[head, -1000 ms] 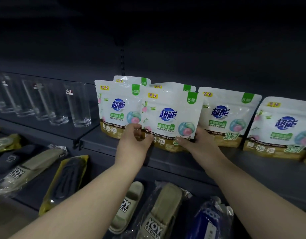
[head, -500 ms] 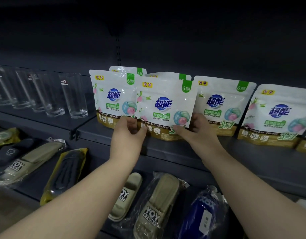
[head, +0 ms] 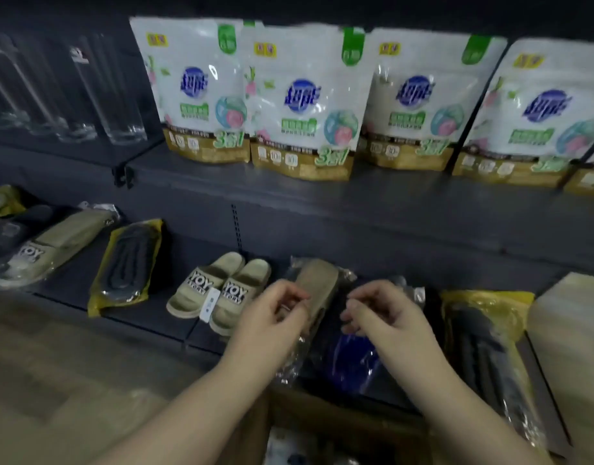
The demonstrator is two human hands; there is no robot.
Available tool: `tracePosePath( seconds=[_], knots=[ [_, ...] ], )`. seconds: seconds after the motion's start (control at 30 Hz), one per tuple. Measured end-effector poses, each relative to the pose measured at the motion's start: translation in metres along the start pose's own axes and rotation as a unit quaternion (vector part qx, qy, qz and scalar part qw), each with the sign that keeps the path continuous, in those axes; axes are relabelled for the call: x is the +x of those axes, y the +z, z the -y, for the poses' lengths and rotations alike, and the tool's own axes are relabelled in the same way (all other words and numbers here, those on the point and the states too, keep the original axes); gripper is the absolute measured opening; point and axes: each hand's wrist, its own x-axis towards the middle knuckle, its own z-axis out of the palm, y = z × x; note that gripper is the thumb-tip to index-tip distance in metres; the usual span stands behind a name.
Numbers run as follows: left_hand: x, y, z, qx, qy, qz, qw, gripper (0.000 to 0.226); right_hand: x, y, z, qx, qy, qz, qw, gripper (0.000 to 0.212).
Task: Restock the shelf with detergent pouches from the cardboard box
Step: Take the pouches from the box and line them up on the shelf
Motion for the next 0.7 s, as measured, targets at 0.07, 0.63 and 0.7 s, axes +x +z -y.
tracePosePath(
  seconds=[0.07,0.63,0.7],
  knots=[
    [-0.019,-0.003,0.025,0.040,-0.036,0.036,0.998,0.014,-0.017,0.000,-0.027,-0.029,0.064,0.059,0.996,0.007],
    [-0.054,0.083,0.208,0.374,-0.307,0.329,0.811,0.016,-0.063,0.063,-0.248,-0.301,0.356,0.280,0.839,0.031],
    [-0.056,0.090,0.231,0.405,-0.316,0.332,0.791,0.034,-0.064,0.072,-0.265,-0.302,0.367,0.280,0.834,0.033]
  ],
)
